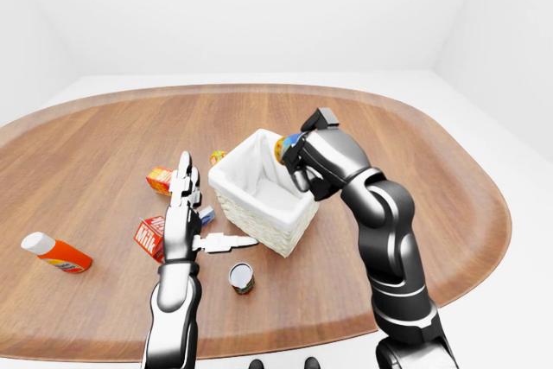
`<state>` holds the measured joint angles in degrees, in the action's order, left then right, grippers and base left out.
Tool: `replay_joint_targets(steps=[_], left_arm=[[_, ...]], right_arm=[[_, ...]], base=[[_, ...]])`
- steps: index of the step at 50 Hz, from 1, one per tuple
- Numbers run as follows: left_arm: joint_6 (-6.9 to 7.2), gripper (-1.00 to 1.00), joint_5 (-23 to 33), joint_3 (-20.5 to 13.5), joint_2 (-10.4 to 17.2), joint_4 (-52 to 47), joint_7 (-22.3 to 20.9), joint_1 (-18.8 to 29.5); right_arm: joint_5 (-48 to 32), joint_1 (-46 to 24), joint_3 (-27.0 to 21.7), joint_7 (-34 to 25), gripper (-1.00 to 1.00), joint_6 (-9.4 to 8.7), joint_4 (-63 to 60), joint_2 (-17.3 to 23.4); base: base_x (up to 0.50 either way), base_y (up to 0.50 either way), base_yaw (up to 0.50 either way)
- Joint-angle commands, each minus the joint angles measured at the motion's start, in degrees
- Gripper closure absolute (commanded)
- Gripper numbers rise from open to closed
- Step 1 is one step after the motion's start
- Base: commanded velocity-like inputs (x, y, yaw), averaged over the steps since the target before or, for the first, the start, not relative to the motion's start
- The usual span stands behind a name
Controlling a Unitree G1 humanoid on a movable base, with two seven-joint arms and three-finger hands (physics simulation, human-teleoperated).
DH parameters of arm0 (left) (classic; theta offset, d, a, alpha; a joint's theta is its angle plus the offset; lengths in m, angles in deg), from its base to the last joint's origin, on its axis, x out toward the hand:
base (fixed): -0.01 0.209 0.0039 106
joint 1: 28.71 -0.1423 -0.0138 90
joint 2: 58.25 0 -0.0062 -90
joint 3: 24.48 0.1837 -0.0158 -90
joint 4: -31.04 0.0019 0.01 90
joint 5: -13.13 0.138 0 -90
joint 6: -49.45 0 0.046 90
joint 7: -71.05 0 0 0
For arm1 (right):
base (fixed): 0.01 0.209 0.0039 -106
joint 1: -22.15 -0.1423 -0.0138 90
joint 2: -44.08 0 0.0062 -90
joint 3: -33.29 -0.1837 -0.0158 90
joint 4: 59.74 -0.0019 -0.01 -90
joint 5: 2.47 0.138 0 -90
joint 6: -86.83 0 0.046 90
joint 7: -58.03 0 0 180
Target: Pick up the alphabet soup, and put it in the basket.
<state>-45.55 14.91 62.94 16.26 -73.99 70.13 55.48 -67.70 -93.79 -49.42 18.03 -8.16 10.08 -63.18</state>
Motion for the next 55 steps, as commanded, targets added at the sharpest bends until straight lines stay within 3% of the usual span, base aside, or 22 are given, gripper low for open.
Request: replay_joint_targets(steps=[1, 21, 55], left_arm=[[0.00, -1.00, 0.02, 0.09, -0.02, -0.27, -0.05, -0.13], [0.00, -1.00, 0.00, 0.06, 0.00, 0.15, -0.14, 0.03], [0.00, -1.00, -0.14, 0.03, 0.03, 0.04, -0.19, 0.17]], right_arm=[[4.11, -3.40, 0.45, 0.00, 1.00, 0.00, 3.43, -0.78], [1.27, -6.71, 0.76, 0.00, 1.00, 0.00, 8.31, -1.43], [-1.51, -4.97, 2.82, 0.00, 1.00, 0.00, 17.92, -3.79]], base=[[0.00, 0.00, 0.00], [0.00, 0.00, 0.00], [0.00, 0.00, 0.00]])
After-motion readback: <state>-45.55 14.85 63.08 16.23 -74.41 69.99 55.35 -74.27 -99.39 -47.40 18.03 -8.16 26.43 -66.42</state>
